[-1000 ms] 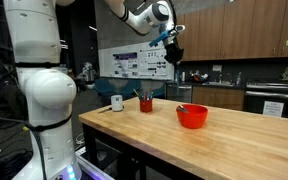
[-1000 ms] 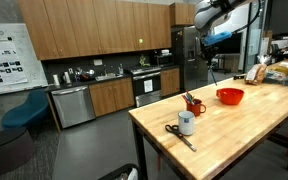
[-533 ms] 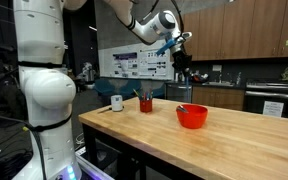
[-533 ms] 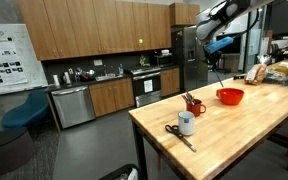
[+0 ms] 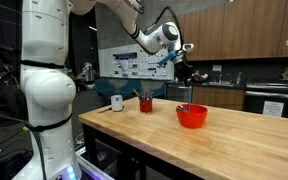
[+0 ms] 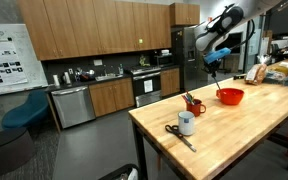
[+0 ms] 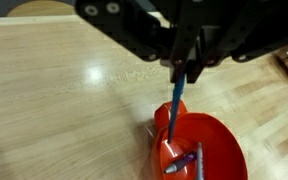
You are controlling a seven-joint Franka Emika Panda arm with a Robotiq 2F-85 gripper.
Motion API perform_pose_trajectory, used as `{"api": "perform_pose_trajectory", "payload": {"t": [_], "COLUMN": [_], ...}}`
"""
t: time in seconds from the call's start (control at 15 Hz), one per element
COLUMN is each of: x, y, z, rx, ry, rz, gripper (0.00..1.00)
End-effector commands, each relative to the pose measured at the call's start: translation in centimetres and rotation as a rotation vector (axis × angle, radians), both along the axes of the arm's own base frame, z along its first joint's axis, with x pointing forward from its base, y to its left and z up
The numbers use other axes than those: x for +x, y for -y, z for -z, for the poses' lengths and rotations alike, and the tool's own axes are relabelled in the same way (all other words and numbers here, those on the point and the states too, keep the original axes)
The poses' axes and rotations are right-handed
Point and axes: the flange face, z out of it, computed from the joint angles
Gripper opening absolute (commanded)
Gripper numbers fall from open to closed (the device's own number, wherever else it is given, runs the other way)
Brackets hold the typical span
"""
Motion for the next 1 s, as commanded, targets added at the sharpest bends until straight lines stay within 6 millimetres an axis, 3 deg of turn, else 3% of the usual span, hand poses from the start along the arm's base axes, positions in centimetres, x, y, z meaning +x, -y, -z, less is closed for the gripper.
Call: {"api": "perform_pose_trajectory", "payload": {"t": [0.0,0.13,0.47,0.73,0.93], "x": [0.0,0.1,0.5,1.3,2.1], "y": [0.3,0.1,-2.0,-6.1,-9.2], "z": [1.0,1.1,-0.4,-1.3,-0.9], "rx": [-0.018,-0.011,-0.006,0.032,0.091], "ry": [0.021,0.035,0.094,0.142,0.164], "rz": [0.033,0.043,0.021,-0.045,-0.081], "gripper": [0.35,0.39,0.71,0.98,1.0]}}
